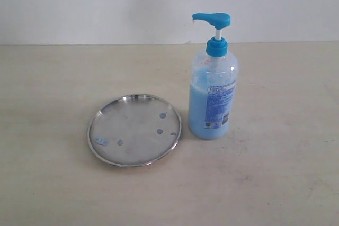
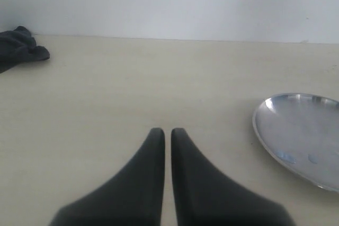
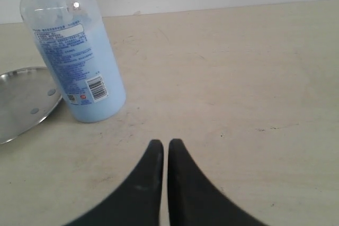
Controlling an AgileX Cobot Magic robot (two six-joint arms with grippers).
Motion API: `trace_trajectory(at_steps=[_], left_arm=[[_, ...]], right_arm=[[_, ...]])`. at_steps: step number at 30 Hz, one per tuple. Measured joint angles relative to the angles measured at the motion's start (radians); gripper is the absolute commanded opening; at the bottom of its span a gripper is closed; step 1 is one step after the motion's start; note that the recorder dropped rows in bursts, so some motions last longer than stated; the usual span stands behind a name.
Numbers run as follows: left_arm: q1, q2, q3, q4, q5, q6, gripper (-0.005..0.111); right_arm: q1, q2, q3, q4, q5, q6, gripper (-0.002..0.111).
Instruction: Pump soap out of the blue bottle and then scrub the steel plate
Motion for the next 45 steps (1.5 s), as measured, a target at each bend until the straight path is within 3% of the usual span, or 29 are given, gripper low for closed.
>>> trace_trajectory(at_steps=[9,21,45], left_arm=[[0.069,0.0,0.0,0.017,0.008,0.0,0.004],[0.031,0.0,0.0,0.015,0.044,0.033,0.004],[0.03,0.0,0.0,0.017,0.044,0.07,0.004]], right_arm=[[0.0,0.0,0.0,0.0,0.0,0.0,0.001],[-0.002,0.0,0.0,0.0,0.0,0.0,0.001],[-0.002,0.0,0.0,0.0,0.0,0.0,0.001]])
